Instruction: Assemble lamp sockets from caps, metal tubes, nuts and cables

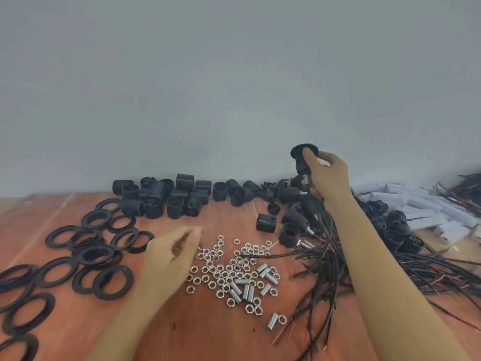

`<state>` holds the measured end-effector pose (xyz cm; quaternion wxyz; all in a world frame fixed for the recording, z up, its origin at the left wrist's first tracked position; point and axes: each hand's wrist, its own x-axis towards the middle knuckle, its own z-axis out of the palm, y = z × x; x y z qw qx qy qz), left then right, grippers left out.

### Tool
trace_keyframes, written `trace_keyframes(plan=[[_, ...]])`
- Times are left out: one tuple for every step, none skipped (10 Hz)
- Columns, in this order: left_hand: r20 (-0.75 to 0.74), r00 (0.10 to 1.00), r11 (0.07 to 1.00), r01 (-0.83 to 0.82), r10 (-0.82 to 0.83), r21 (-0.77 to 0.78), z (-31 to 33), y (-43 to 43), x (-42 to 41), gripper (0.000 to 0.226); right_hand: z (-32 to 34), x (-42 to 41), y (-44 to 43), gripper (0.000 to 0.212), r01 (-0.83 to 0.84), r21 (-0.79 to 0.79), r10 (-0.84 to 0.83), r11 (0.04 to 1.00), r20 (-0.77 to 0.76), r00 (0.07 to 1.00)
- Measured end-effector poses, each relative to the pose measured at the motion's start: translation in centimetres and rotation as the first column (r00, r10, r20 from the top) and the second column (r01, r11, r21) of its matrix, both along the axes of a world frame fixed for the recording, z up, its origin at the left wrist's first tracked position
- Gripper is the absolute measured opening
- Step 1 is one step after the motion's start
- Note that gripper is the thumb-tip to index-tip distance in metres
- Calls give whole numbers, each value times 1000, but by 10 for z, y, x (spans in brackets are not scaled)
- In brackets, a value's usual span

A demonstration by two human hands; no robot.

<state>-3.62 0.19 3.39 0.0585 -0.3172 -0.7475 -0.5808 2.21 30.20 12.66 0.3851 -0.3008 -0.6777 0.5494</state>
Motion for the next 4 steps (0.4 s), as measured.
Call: trace_keyframes(plan=[[-46, 998, 998, -34, 32, -50, -16, -3, -7, 44, -19, -16, 29, 64, 34, 107, -50, 994, 146, 988], [-84, 996, 999, -35, 32, -39, -21, -5, -7, 42, -29, -16, 41, 60, 32, 233, -102, 972, 296, 950], [-94, 994, 998, -63, 60, -29, -25, -7, -9, 41, -31, -12, 38, 52, 26, 393, -176, 919, 349, 920], [-80, 994, 998, -69, 68, -14, -29, -7, -9, 51, 11, -2, 9, 43, 19, 347, -5, 938, -39, 999]])
